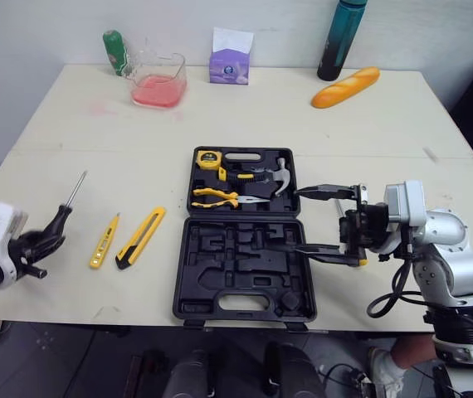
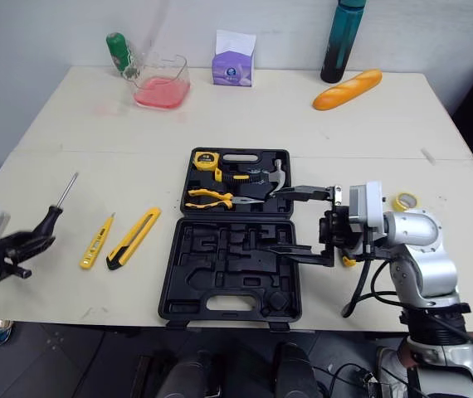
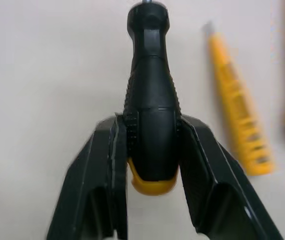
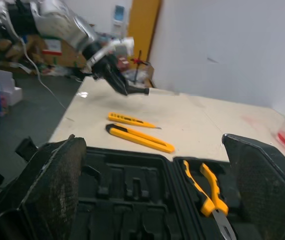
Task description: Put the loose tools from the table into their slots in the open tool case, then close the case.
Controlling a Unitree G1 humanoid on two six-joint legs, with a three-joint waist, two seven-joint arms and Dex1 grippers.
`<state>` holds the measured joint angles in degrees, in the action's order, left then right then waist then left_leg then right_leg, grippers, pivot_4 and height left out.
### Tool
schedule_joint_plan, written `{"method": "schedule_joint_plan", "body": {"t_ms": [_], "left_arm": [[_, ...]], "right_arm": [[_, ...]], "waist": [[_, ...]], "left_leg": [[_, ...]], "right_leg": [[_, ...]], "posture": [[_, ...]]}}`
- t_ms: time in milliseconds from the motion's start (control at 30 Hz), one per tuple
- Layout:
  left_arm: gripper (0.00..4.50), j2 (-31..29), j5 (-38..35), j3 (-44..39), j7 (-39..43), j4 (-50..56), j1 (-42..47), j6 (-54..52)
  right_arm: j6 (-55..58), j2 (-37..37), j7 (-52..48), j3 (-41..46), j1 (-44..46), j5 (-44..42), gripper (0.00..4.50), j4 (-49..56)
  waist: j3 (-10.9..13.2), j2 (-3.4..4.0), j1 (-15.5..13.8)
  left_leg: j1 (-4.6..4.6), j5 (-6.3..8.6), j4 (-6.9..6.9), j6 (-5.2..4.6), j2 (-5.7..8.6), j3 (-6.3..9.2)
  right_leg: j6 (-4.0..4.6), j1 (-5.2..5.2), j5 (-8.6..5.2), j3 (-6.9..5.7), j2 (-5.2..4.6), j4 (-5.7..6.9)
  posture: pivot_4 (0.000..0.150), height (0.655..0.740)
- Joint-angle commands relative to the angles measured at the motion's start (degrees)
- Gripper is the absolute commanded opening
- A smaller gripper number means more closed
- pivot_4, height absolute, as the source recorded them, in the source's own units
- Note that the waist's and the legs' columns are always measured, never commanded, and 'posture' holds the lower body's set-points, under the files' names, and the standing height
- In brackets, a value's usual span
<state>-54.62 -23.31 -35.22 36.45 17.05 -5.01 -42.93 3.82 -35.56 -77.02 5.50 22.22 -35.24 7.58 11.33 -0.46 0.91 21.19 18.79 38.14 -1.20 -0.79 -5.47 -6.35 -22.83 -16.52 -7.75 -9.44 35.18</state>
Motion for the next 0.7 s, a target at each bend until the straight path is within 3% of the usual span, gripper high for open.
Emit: {"method": "schedule_joint_plan", "body": {"t_ms": [33,300,533,700], "left_arm": [[0.98,-0.7,0.12,-0.65,6.08,3.14,1.61,11.71],[0.98,-5.85,1.44,13.46,18.75,0.14,11.36,24.1],[0.98,-3.73,8.19,35.67,26.6,-3.41,30.9,26.12],[0.98,0.59,14.59,47.38,29.08,-6.94,44.47,20.45]], "right_arm": [[-0.1,-1.61,0.24,2.73,-1.65,-0.92,4.5,0.84],[-0.09,-4.74,4.2,6.55,-4.51,1.16,4.5,0.03],[-3.08,-7.62,2.99,8.76,-7.82,2.83,4.5,-3.41],[-5.23,-7.17,2.4,8.88,-10.84,3.36,4.5,-3.87]], "waist": [[0.02,0.03,-0.24],[0.04,0.07,-0.76],[0.05,0.08,-1.67],[0.05,0.07,-1.91]], "left_leg": [[-0.01,0.0,-0.03,0.0,0.0,0.0],[-0.04,-0.01,0.01,-0.01,-0.02,-0.14],[0.03,-0.02,0.1,-0.07,-0.03,-0.23],[0.02,-0.03,0.18,-0.06,0.04,-0.38]], "right_leg": [[0.0,0.0,0.0,0.0,0.01,-0.02],[-0.01,0.0,0.01,-0.14,0.41,0.0],[-0.11,0.01,0.09,-0.17,0.65,-0.1],[-0.1,0.01,0.11,-0.12,0.88,-0.09]], "posture": [[0.15,0.74],[0.15,0.74],[0.15,0.74],[0.15,0.74]]}}
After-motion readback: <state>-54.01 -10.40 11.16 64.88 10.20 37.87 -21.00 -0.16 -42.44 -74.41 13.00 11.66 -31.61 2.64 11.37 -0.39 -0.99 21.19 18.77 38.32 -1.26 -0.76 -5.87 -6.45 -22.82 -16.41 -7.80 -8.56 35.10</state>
